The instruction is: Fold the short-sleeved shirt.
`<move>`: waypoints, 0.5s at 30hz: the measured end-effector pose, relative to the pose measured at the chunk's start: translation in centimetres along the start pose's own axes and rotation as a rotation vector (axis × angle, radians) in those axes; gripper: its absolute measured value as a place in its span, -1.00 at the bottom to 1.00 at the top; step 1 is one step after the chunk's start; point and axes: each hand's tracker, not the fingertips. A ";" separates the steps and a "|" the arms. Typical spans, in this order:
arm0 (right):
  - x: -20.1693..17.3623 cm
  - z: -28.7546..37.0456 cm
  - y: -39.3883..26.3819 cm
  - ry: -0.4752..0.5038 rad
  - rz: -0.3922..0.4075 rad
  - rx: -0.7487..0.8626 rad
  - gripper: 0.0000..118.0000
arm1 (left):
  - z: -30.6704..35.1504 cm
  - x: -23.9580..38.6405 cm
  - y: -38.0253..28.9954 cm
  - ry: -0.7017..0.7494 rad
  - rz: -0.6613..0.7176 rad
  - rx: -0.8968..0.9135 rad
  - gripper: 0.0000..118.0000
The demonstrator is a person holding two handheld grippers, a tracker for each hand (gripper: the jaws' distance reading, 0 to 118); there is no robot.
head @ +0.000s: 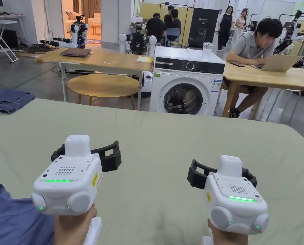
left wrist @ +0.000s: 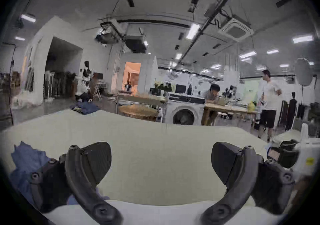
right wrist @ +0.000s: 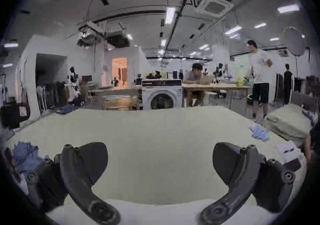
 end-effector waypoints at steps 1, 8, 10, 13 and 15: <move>-0.1 0.1 0.0 -0.004 0.013 0.004 1.00 | 0.1 0.1 0.0 0.005 -0.013 -0.007 0.95; -1.1 0.9 0.3 -0.007 0.051 0.032 0.79 | 0.5 -0.1 0.0 0.043 -0.098 -0.033 0.94; -1.0 0.9 0.4 -0.006 0.040 0.034 0.74 | 0.6 -0.1 -0.1 0.047 -0.114 -0.033 0.93; -1.1 0.9 0.2 0.001 0.028 0.031 0.71 | 0.8 0.1 -0.1 0.053 -0.143 -0.033 0.88; -1.2 1.0 0.1 0.000 0.036 0.030 0.58 | 0.8 0.2 -0.1 0.040 -0.157 -0.036 0.72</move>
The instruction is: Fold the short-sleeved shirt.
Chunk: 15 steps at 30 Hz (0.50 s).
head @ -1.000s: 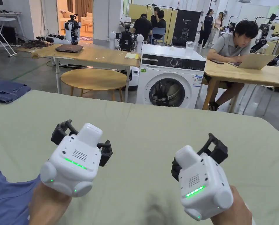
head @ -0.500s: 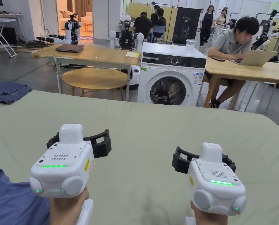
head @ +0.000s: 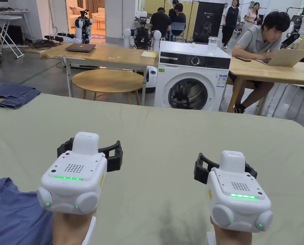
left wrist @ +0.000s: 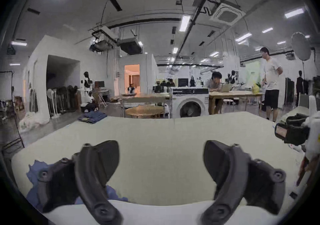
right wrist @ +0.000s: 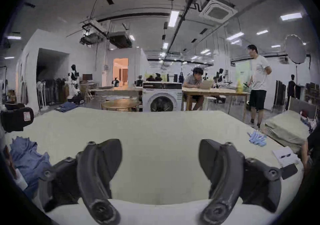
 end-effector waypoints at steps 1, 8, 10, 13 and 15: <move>-0.1 0.1 -0.1 -0.002 0.000 0.002 0.44 | 0.1 0.1 0.0 -0.006 -0.007 0.000 0.55; -0.2 0.5 -0.2 -0.024 -0.027 0.024 -1.00 | 0.5 1.1 -0.7 0.032 -0.049 0.012 -1.00; -0.5 0.7 -0.1 -0.006 -0.005 0.036 -1.00 | 0.8 1.0 -0.9 0.032 -0.041 0.023 -1.00; -1.1 1.1 0.2 0.004 0.011 0.040 -1.00 | 1.0 0.8 -0.7 0.024 -0.046 0.021 -1.00; -1.6 1.4 0.3 0.014 0.021 0.038 -1.00 | 1.2 0.7 -0.6 0.027 -0.066 0.012 -1.00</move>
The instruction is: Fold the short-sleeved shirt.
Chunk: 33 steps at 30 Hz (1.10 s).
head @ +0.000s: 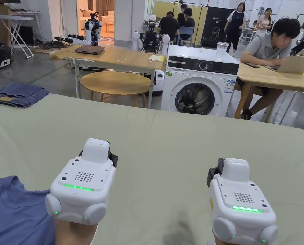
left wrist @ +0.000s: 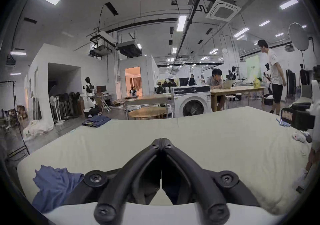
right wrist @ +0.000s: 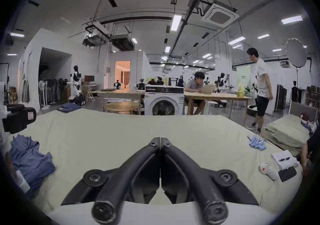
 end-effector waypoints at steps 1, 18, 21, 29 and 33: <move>-0.3 0.1 0.0 0.005 0.007 0.003 -1.00 | 0.1 -0.2 0.0 0.009 -0.007 -0.001 -1.00; -11.1 0.2 0.8 0.232 0.056 -0.016 -1.00 | 6.1 -17.7 0.4 0.269 0.080 -0.223 -1.00; -13.3 0.2 0.5 0.276 0.067 -0.022 -1.00 | 7.4 -21.3 -0.7 0.318 0.132 -0.299 -1.00; -16.7 0.0 -0.7 0.354 0.113 -0.073 -1.00 | 5.9 -27.7 -4.9 0.225 0.298 -0.660 -1.00; -16.8 -0.5 -1.5 0.361 0.140 -0.099 -1.00 | 4.1 -28.3 -7.3 0.164 0.341 -0.807 -0.27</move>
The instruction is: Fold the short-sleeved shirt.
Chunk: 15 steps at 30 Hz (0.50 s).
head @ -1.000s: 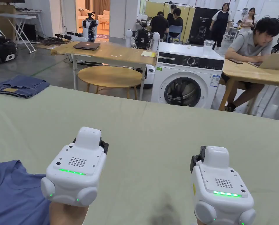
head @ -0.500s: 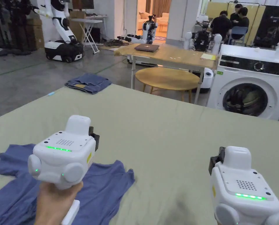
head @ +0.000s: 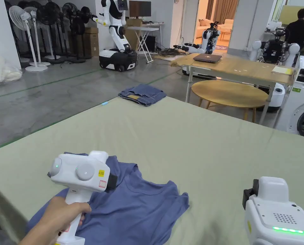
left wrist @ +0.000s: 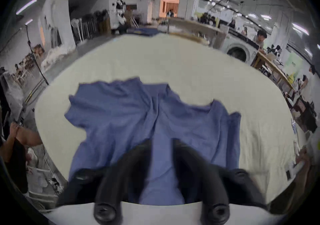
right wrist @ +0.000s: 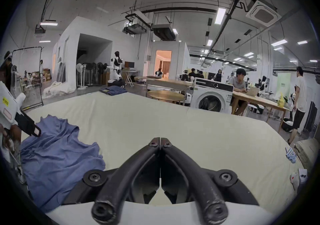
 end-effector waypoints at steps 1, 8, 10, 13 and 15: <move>0.1 -0.1 -0.2 -0.002 0.002 -0.007 -1.00 | -1.1 -0.3 -0.1 0.001 -0.004 -0.019 -0.22; 1.1 -0.5 -1.3 -0.022 0.007 -0.055 -1.00 | -6.8 0.1 -1.1 -0.021 0.016 -0.184 0.21; 1.3 -0.5 -1.6 -0.025 0.013 -0.064 -1.00 | -7.0 1.5 -2.1 -0.031 0.002 -0.221 0.25; 1.6 -0.6 -1.9 -0.032 0.017 -0.073 -1.00 | -7.9 2.4 -2.5 0.041 -0.075 -0.205 0.28; 1.7 -0.7 -2.1 -0.034 0.018 -0.082 -1.00 | -7.8 3.1 -2.6 0.061 -0.130 -0.195 0.29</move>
